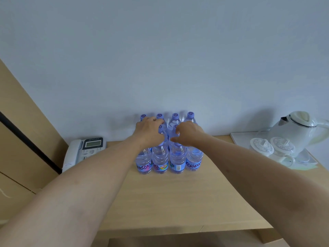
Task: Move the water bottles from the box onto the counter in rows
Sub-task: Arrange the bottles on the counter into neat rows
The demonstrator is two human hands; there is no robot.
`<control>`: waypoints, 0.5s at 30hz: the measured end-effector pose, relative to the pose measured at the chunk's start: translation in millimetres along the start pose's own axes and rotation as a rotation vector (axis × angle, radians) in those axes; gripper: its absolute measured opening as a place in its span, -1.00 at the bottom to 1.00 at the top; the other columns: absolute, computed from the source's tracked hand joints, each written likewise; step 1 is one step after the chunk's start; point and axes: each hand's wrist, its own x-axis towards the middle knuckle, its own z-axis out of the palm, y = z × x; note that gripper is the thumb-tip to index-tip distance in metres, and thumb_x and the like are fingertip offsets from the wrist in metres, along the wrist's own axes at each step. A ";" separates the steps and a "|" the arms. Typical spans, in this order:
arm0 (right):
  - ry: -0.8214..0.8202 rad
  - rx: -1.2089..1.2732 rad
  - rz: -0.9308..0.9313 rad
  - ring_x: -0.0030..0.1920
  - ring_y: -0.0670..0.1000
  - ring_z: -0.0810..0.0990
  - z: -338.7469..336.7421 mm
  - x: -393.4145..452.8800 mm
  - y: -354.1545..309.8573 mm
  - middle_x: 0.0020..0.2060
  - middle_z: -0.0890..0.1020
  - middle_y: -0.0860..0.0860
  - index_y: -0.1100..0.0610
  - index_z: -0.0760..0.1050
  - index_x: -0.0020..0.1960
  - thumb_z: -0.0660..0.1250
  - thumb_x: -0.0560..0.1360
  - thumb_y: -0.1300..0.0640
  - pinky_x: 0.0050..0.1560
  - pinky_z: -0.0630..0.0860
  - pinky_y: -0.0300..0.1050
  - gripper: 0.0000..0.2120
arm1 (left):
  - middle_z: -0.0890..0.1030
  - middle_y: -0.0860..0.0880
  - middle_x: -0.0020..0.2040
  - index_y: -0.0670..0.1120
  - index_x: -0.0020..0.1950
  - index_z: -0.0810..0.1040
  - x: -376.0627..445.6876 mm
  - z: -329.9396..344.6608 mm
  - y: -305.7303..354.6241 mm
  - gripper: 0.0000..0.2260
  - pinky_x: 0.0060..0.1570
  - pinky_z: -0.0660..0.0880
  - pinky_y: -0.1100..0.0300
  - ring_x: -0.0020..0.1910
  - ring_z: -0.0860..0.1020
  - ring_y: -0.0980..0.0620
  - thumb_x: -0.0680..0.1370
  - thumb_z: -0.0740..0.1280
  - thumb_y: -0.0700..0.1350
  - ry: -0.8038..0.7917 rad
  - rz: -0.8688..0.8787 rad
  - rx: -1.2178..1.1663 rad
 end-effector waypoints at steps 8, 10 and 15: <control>-0.005 -0.029 0.209 -0.20 0.11 0.46 2.6 -2.3 35.4 -0.21 0.46 0.05 0.08 0.34 -0.29 0.26 0.49 0.02 -0.25 0.35 -0.13 -0.77 | 0.48 0.00 0.24 0.03 0.30 0.45 3.0 4.1 -6.9 -0.55 0.13 0.35 0.05 0.25 0.37 -0.11 0.40 0.30 -0.08 0.014 -0.019 -0.041; -0.040 -0.039 0.193 -0.24 0.09 0.45 6.4 -3.8 38.5 -0.29 0.40 0.03 0.07 0.26 -0.33 0.29 0.47 0.03 -0.34 0.31 -0.17 -0.71 | 0.48 0.00 0.17 0.02 0.24 0.46 5.8 6.1 -5.2 -0.58 0.03 0.32 0.09 0.21 0.39 -0.10 0.38 0.29 -0.09 0.007 -0.007 -0.043; -0.047 -0.068 0.147 -0.29 0.07 0.43 6.3 -5.3 39.5 -0.37 0.34 0.01 0.08 0.24 -0.36 0.38 0.43 0.04 -0.44 0.23 -0.19 -0.64 | 0.50 0.00 0.20 0.04 0.25 0.48 12.8 10.7 -0.4 -0.58 0.05 0.32 0.08 0.22 0.40 -0.10 0.38 0.28 -0.08 0.006 0.003 -0.061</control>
